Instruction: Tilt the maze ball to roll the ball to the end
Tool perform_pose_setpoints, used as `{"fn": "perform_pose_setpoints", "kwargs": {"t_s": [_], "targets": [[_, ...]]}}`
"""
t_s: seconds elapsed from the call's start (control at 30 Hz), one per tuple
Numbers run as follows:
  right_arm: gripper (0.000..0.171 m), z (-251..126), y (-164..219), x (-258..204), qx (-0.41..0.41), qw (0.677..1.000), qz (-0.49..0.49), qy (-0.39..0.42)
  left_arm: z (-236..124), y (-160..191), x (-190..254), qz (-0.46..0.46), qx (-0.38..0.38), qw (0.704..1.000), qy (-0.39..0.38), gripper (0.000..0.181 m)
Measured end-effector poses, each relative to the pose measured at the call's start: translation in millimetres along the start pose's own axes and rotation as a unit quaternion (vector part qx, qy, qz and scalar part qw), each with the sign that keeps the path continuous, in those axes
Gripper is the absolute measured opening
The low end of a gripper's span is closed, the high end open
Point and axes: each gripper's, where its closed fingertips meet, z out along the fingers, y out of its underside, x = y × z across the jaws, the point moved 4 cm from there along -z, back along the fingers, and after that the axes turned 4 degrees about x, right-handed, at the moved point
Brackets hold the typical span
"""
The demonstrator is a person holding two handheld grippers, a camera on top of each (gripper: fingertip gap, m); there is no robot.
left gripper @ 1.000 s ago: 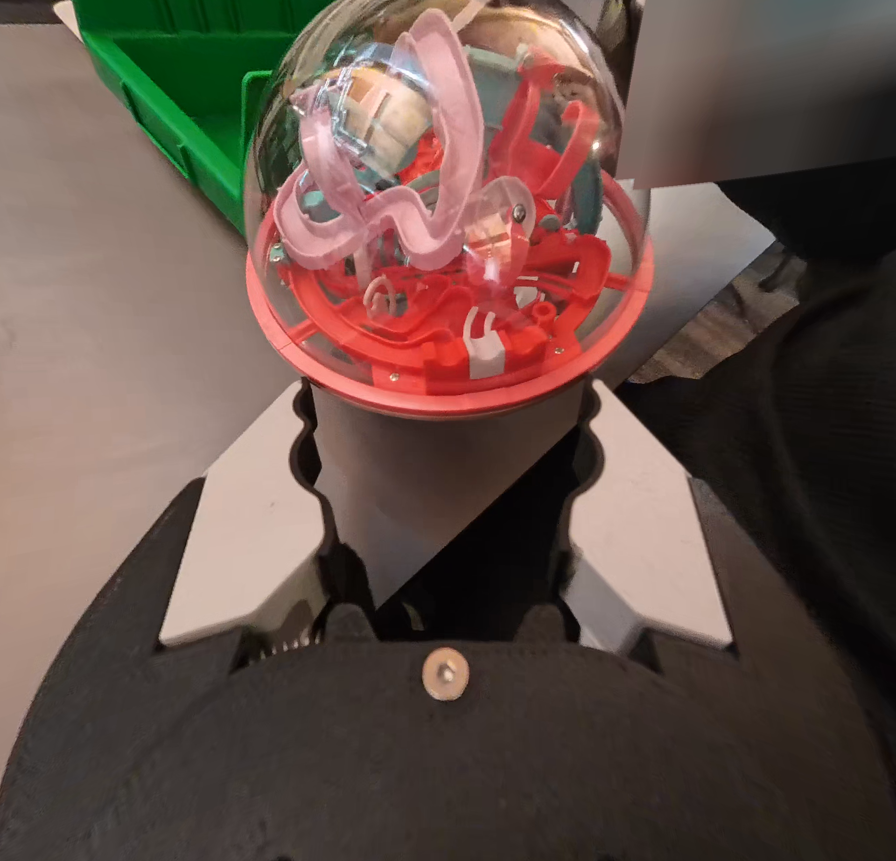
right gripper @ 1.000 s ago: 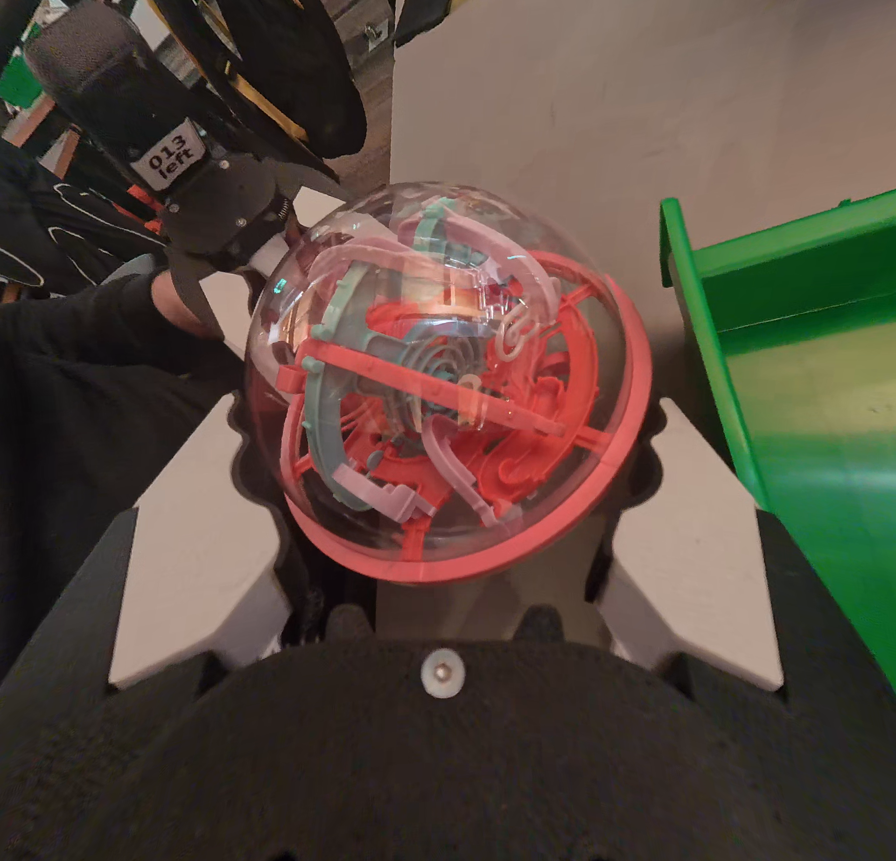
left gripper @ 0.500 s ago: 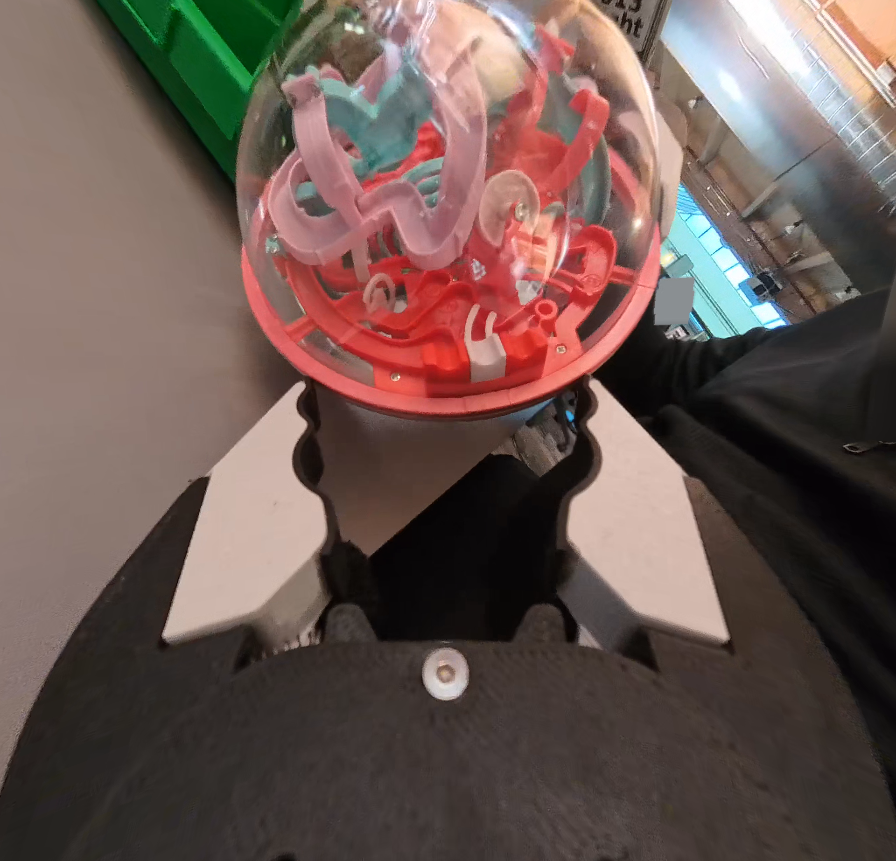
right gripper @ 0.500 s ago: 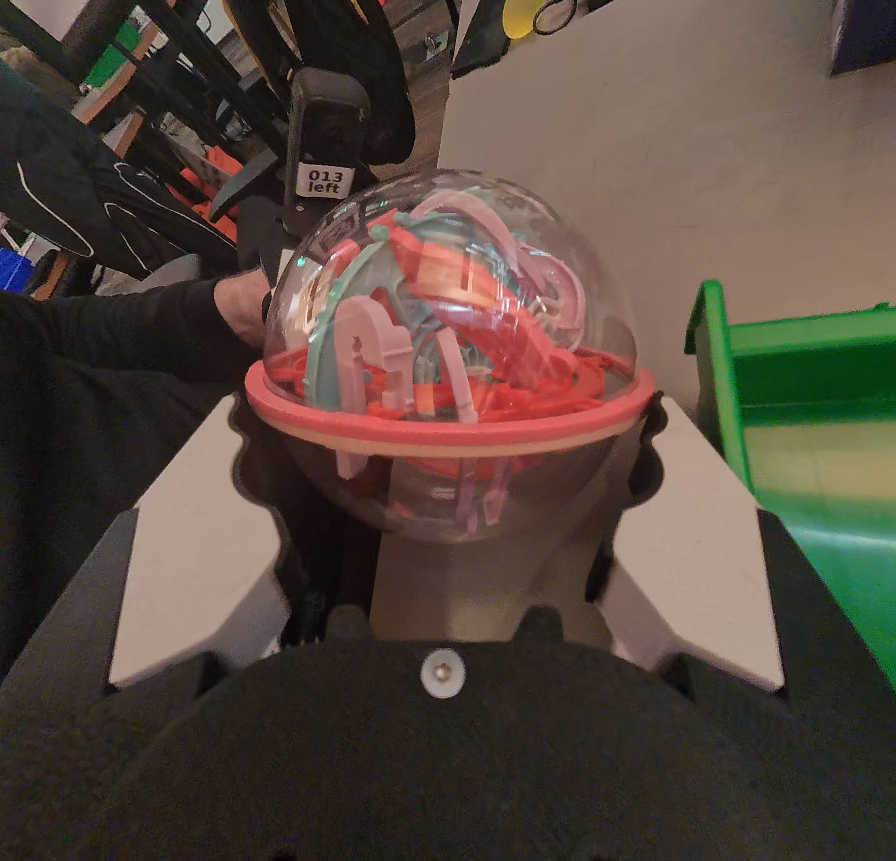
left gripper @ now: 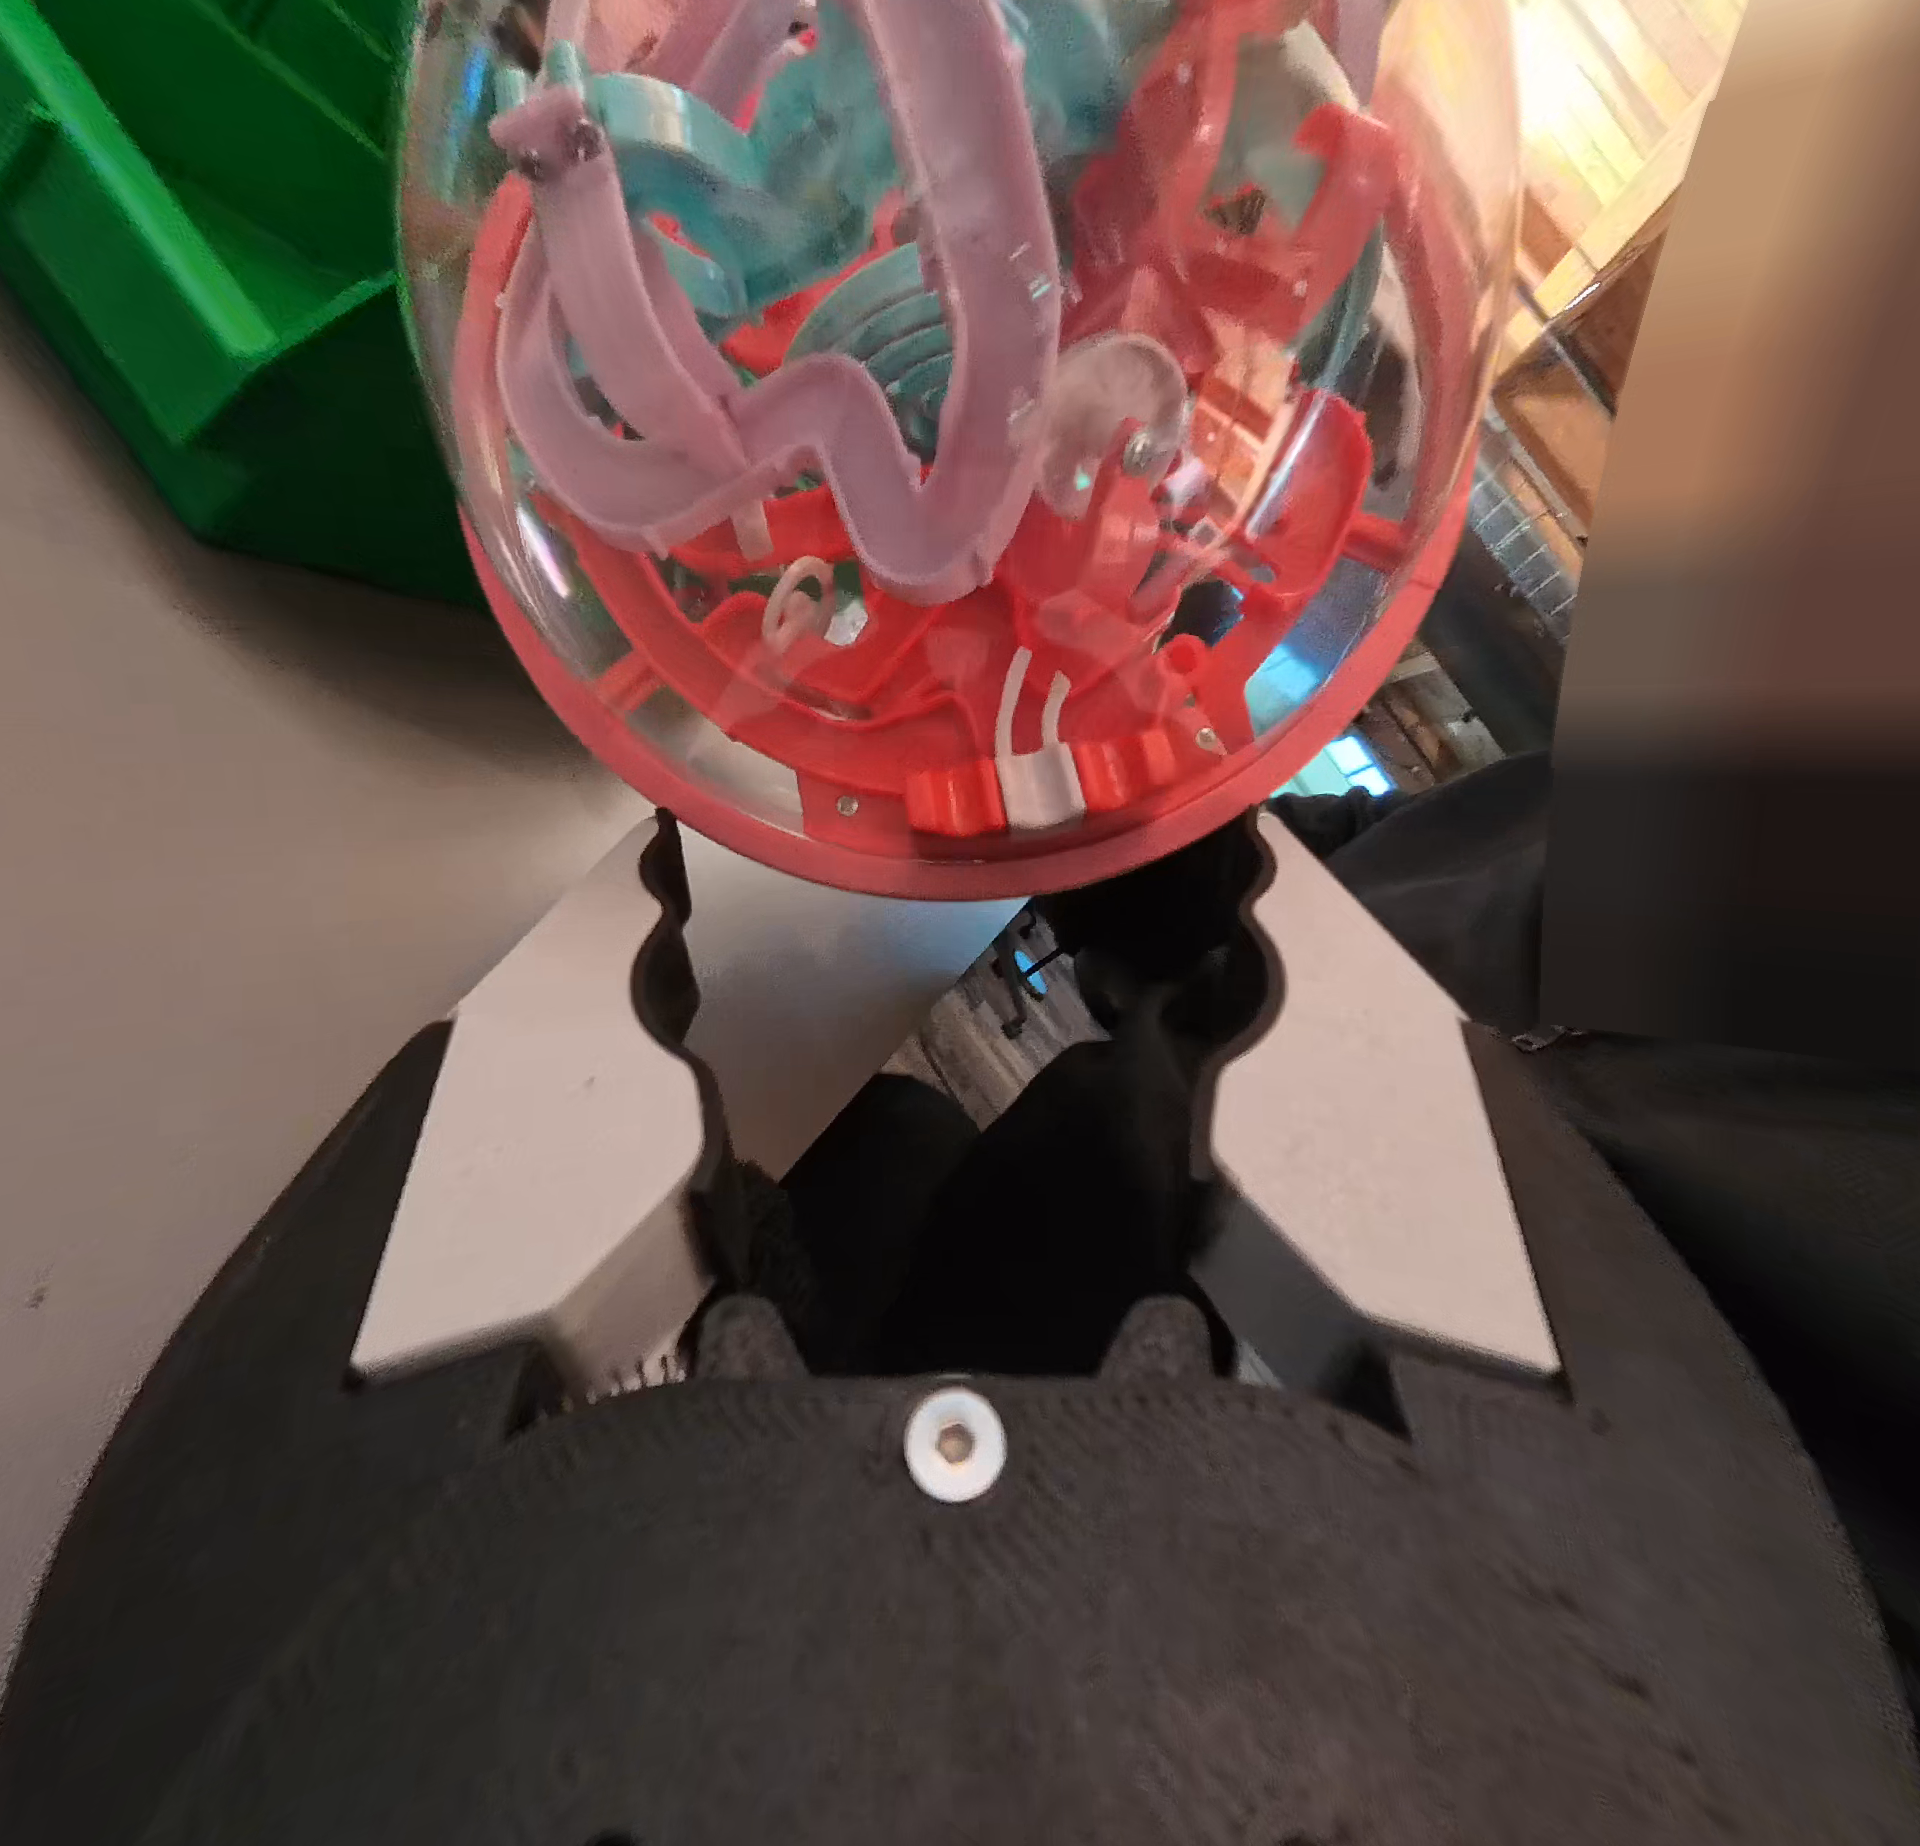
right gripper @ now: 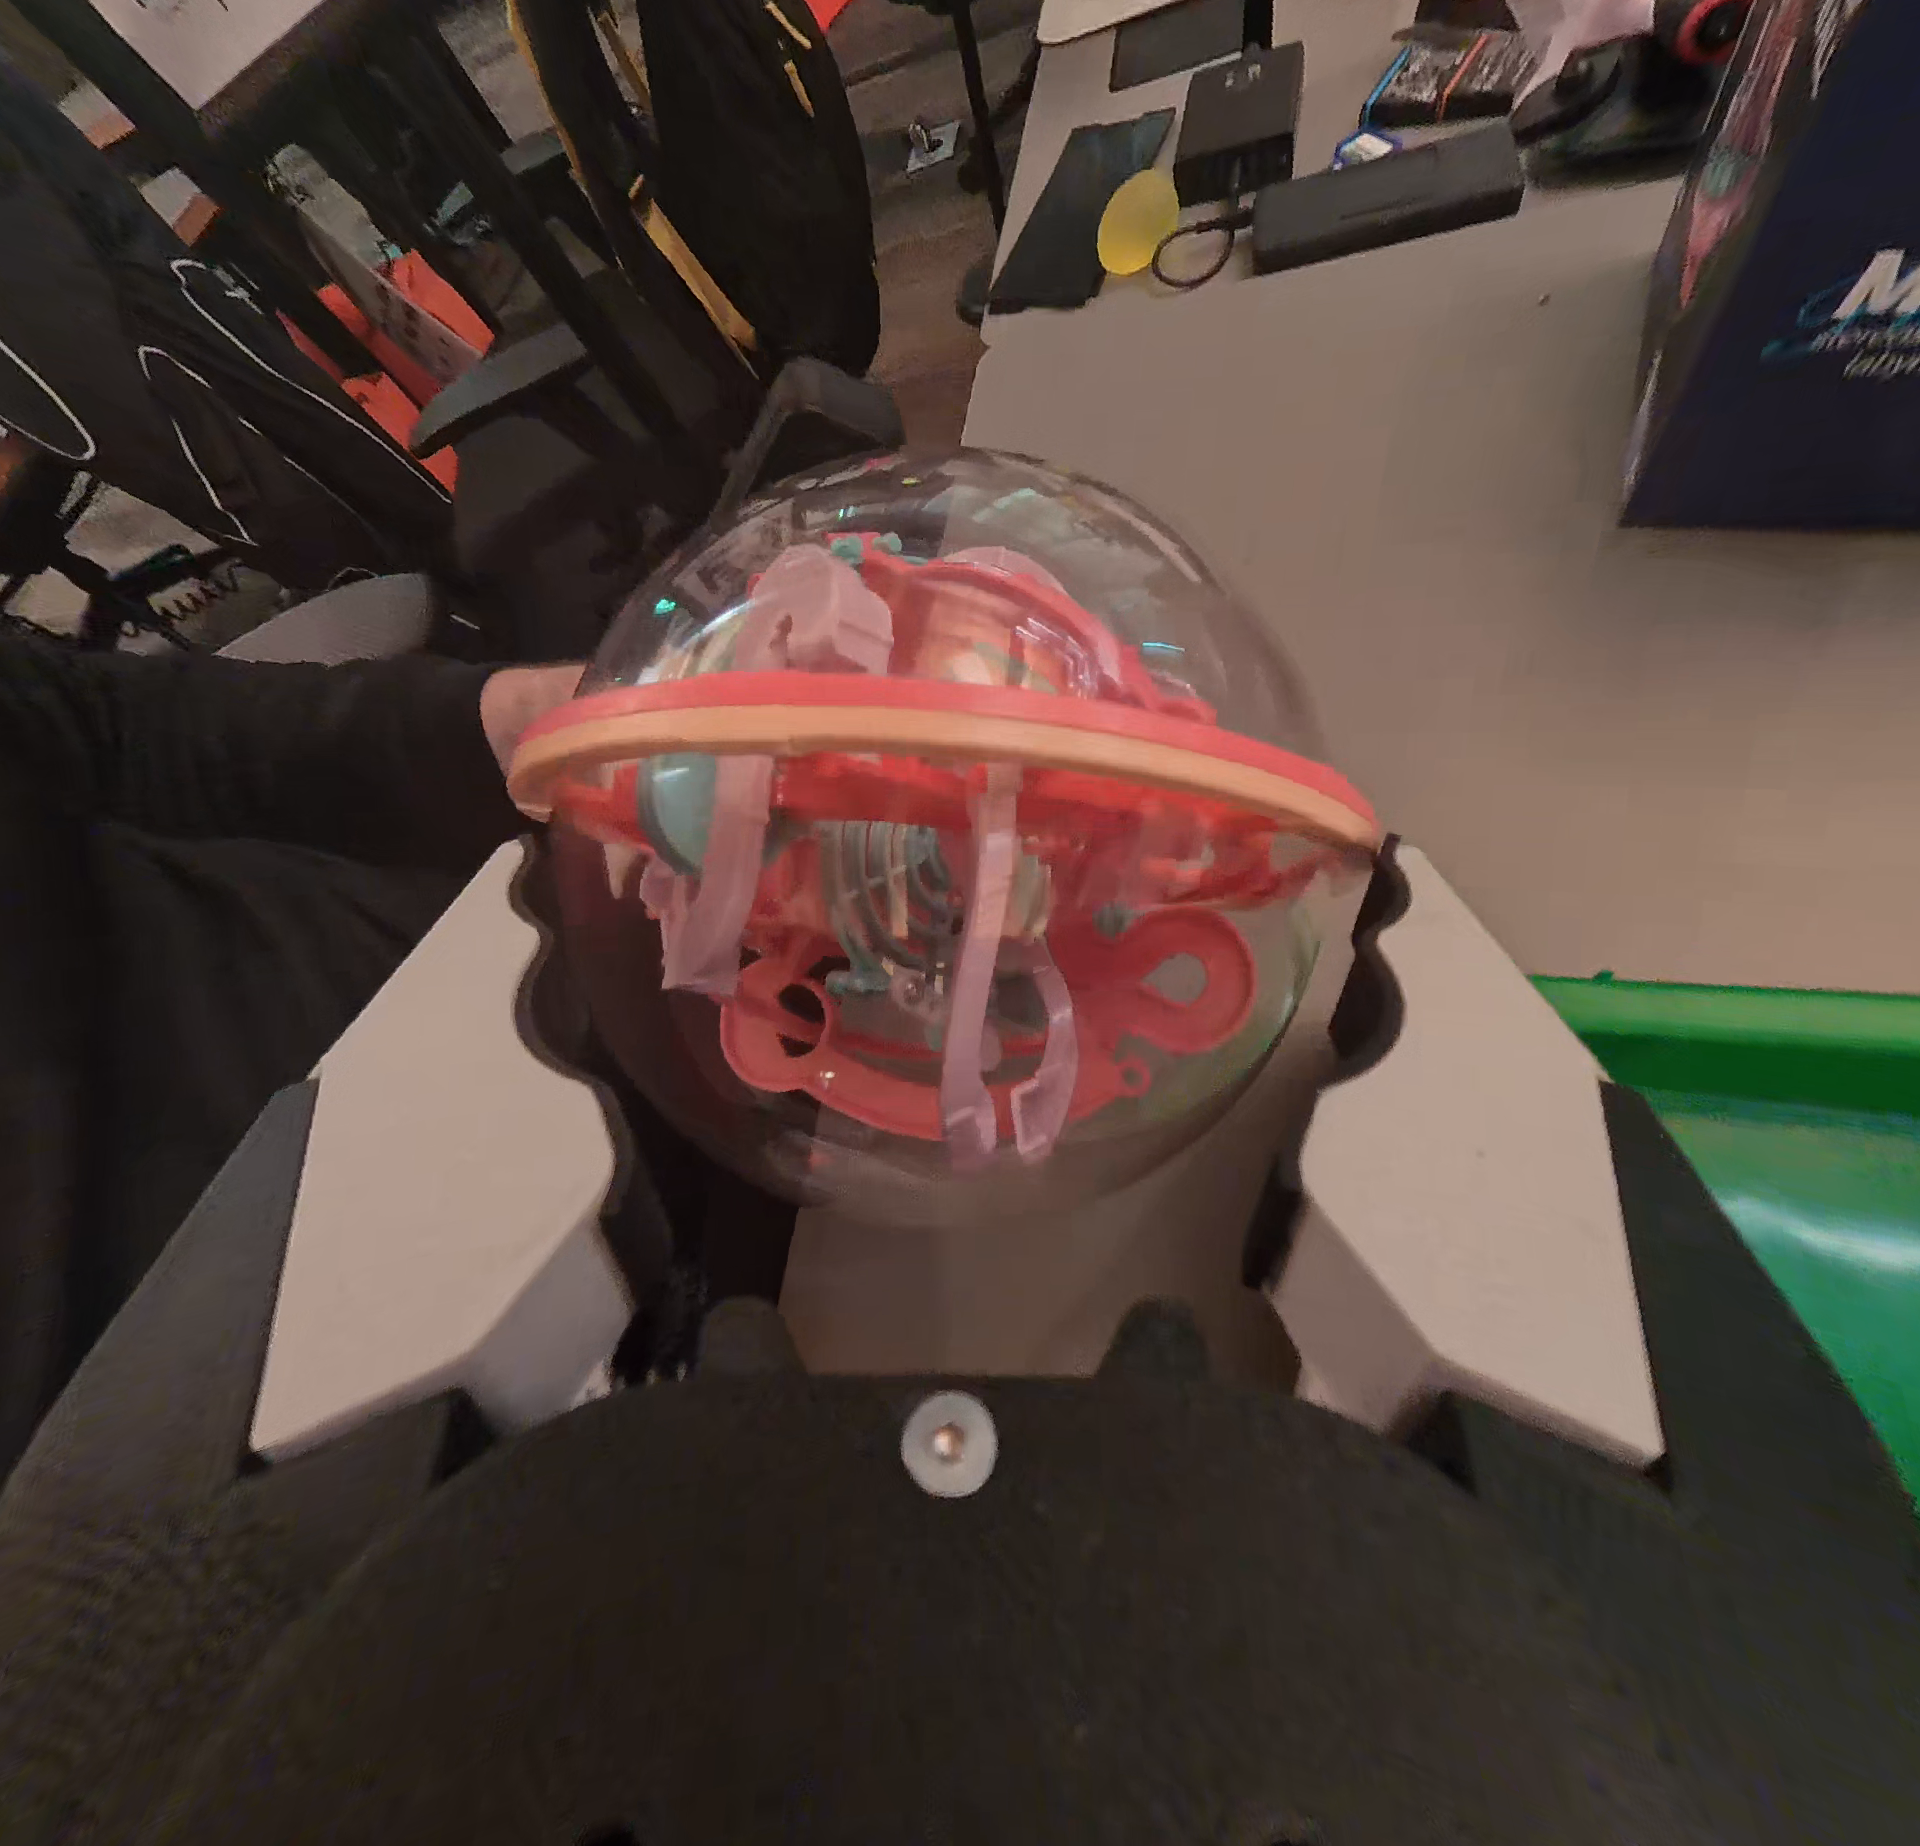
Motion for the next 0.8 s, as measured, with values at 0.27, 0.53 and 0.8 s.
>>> {"fn": "perform_pose_setpoints", "kwargs": {"t_s": [0.27, 0.53, 0.8], "targets": [[0.146, -7, -33, -11, -0.005, 0.999, -0.038, -0.004, 13, -13, 17, -0.008, 0.016, 0.997, 0.071, 0.1], [0.145, -15, -57, -19, 0.001, 0.998, -0.055, 0.008, 20, -27, 29, -0.002, 0.027, 0.993, 0.114, 0.1], [0.145, -24, -76, -30, 0.015, 0.996, -0.086, 0.02, 25, -41, 42, 0.028, 0.026, 0.991, 0.13, 0.101]]}}
